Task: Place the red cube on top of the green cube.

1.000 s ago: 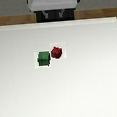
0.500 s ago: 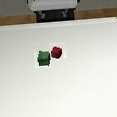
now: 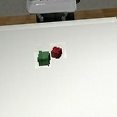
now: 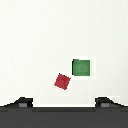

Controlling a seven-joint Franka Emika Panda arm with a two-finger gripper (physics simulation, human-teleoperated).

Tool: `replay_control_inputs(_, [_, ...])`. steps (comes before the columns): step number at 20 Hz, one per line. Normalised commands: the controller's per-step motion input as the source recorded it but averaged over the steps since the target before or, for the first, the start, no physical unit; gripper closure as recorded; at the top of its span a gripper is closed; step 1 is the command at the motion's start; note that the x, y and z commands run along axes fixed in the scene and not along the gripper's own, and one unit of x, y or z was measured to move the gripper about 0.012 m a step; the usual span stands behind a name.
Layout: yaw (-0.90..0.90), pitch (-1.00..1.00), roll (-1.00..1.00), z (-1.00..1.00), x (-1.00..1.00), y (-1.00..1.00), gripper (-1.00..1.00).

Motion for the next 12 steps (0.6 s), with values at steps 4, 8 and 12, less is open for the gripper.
replay_control_inputs(4, [-0.19,0.00,0.00,0.00,0.00,0.00,-1.00])
replay_control_inputs(8, [-0.60,0.00,0.00,0.00,0.00,0.00,-1.00])
replay_control_inputs(12, [-0.04,0.00,0.00,0.00,0.00,0.00,-1.00])
